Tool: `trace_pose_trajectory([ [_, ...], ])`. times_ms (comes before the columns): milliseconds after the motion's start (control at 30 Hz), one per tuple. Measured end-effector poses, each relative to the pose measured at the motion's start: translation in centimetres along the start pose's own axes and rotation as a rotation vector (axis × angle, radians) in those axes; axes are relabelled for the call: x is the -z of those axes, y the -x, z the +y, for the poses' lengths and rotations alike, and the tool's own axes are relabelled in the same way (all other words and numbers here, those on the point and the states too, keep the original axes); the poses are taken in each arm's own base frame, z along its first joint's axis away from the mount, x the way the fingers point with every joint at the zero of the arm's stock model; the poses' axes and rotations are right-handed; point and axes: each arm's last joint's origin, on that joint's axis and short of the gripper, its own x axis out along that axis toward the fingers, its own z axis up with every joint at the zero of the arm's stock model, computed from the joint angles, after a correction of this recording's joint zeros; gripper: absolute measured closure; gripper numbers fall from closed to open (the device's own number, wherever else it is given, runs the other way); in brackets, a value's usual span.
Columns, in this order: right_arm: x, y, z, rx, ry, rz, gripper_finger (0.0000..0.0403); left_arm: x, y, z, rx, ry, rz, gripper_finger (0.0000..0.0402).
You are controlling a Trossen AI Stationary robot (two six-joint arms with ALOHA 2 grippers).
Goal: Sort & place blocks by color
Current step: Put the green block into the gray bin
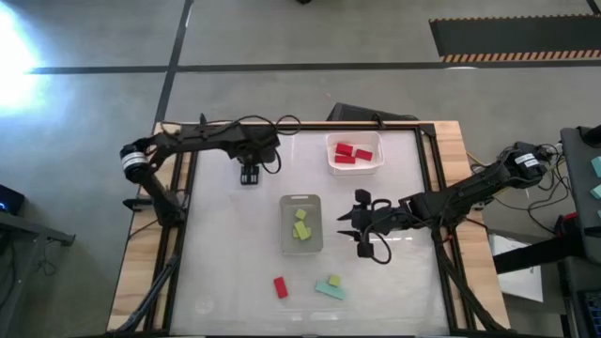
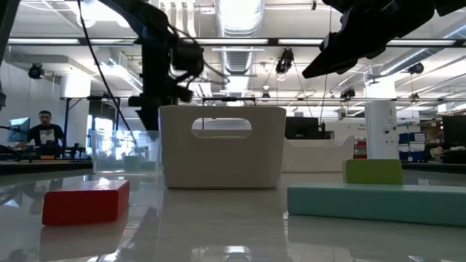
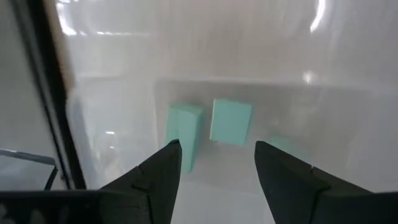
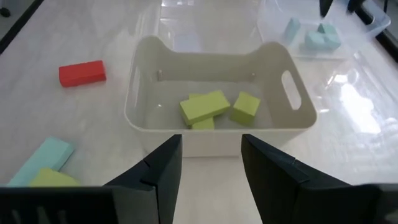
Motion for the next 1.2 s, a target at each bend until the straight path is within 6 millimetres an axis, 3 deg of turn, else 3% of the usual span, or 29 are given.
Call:
trace_pose_trajectory([
  [267, 0.2, 0.0, 0.0, -0.008, -0.083, 0.020, 0.0246, -0.1, 6.4, -3.7, -0.163, 0.118, -0.186, 0.0214],
  [467, 0.3, 0.1, 0.4, -0.051, -0.144, 0.036, 0.0246, -0.6, 11.1, -7.9, -0.129, 0.249, -0.505, 0.0214],
  [600, 0.4, 0.4, 1.3, -0.085, -0.171, 0.040, 0.0246, -1.5, 13.1, -11.3, -0.103, 0.256, -0.727, 0.0214],
  [867, 0.8, 1.2, 3.7, -0.164, -0.241, 0.051, 0.0246, -2.0, 14.2, -17.3, -0.106, 0.266, -1.043, 0.0214],
  [1200, 0.5, 2.0, 6.0, -0.235, -0.322, 0.064, 0.0249, -1.6, 13.7, -20.2, -0.019, 0.278, -1.203, 0.0214],
])
